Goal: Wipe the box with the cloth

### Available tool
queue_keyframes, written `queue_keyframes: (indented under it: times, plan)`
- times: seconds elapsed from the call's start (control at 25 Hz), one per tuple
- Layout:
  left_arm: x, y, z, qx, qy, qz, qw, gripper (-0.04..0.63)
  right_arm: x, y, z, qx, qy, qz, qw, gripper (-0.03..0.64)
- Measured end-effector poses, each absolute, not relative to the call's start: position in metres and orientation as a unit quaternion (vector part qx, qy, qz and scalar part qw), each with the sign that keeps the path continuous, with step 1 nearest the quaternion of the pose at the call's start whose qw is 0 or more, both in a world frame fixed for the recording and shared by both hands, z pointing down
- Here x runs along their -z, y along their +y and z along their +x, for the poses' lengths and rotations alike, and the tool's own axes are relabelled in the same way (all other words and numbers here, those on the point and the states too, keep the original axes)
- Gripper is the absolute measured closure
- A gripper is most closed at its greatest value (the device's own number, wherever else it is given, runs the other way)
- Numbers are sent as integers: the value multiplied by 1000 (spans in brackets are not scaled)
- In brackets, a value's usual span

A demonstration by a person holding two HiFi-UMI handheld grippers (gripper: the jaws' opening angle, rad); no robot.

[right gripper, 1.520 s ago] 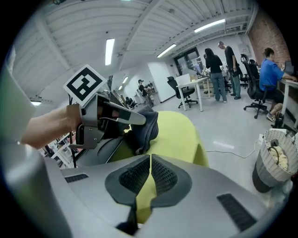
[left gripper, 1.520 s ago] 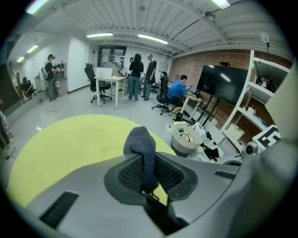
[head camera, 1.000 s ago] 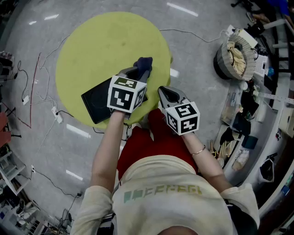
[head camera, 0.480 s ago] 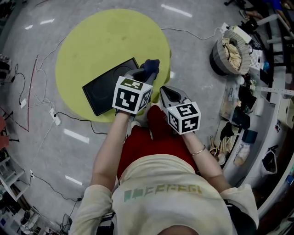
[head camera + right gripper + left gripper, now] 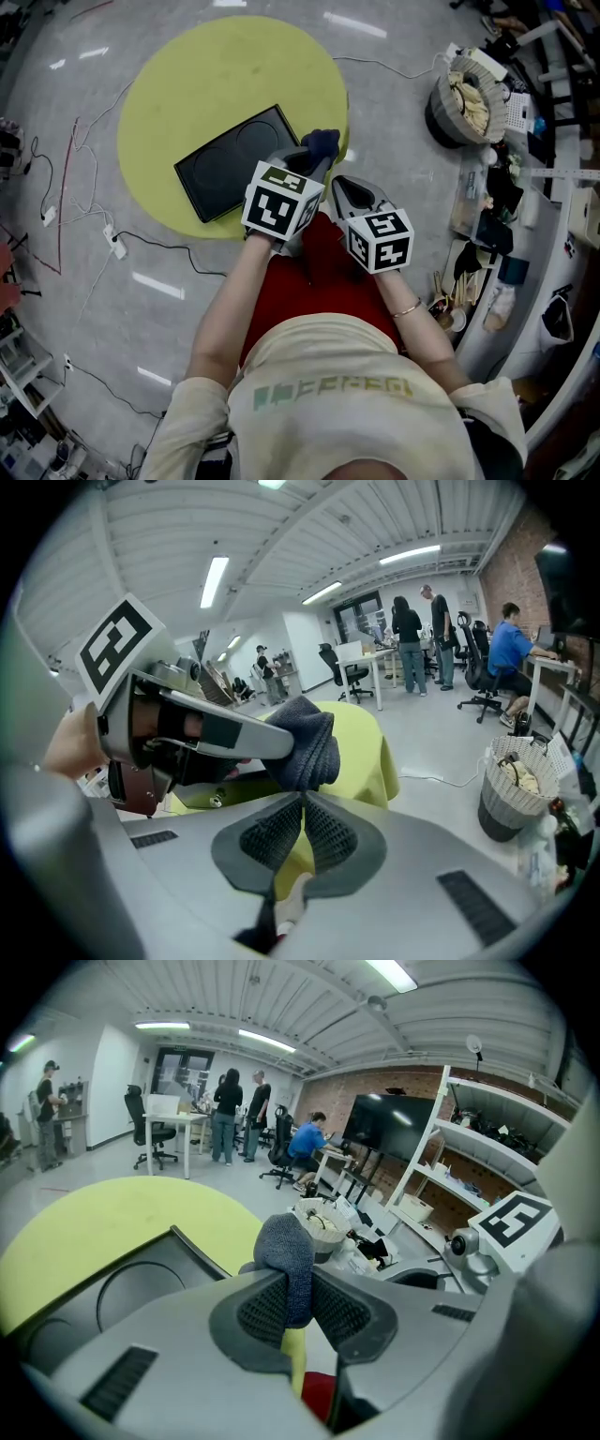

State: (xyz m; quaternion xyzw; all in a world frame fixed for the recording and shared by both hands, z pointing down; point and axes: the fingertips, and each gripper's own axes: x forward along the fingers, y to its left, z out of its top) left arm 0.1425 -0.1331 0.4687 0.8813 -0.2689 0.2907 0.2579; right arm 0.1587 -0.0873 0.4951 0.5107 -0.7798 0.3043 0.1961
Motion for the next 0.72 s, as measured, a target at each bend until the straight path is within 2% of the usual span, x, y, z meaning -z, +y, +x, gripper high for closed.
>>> queue_keyframes:
  times: [0.28, 0.72]
  plan:
    - [-467, -101, 128, -288, -256, 885, 261, 531, -491, -72, 149, -296, -778, 518, 196, 578]
    - [-468, -50, 68, -280, -296, 871, 275, 531, -490, -40, 113, -283, -792, 503, 198, 578]
